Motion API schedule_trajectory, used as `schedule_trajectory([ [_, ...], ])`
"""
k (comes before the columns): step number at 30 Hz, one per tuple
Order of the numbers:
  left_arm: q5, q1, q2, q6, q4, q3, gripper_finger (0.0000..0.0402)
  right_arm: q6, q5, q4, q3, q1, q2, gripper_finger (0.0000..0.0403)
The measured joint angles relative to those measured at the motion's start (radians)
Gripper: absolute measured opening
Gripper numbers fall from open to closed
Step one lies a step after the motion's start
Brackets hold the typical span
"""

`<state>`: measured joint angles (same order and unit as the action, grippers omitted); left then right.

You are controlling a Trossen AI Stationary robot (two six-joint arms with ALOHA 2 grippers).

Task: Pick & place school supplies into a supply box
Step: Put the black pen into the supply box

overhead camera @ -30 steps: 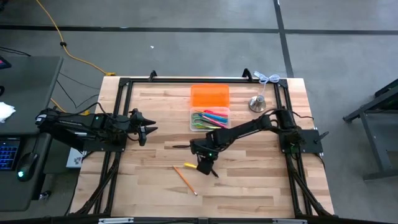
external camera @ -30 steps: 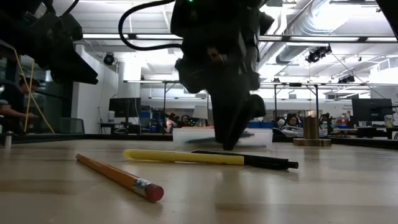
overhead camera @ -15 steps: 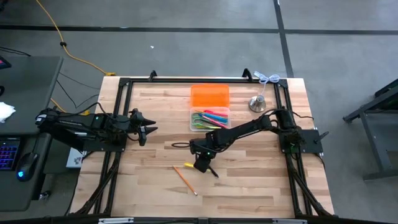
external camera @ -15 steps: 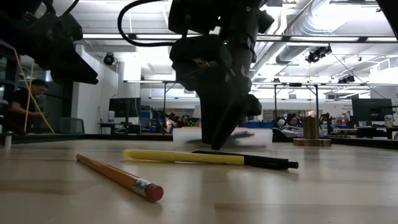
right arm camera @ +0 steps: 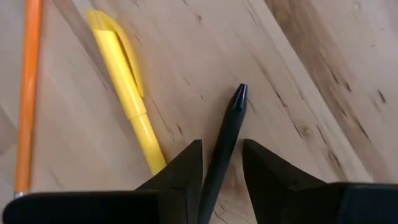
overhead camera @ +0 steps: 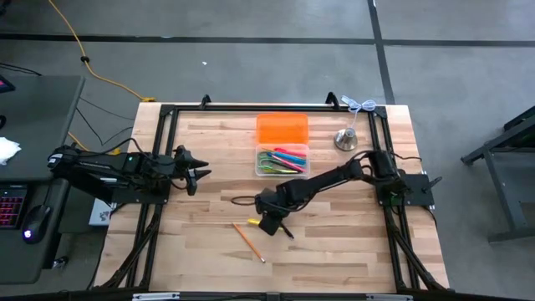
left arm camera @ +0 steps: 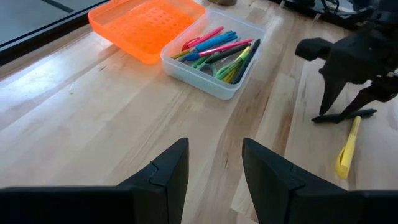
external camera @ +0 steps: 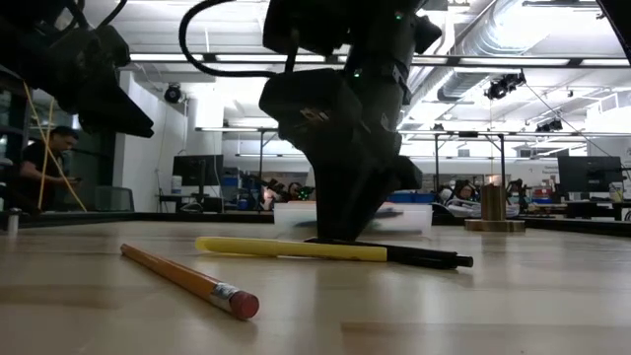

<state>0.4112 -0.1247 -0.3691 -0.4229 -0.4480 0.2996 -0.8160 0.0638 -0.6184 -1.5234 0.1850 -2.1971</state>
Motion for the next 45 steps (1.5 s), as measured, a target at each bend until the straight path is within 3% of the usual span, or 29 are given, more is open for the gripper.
schedule_trajectory([
  [10,0.002,0.000,0.000,0.000,-0.012,0.000,0.0179,-0.064,-0.107,-0.001,0.002,0.032,-0.001,0.0088],
  [24,0.003,0.000,0.000,0.000,-0.012,0.000,0.0179,-0.093,-0.153,-0.019,0.003,0.057,-0.001,0.0008],
  [45,0.002,0.000,0.000,0.000,-0.034,0.000,0.0179,-0.152,-0.159,-0.163,-0.001,0.058,0.000,0.0019],
])
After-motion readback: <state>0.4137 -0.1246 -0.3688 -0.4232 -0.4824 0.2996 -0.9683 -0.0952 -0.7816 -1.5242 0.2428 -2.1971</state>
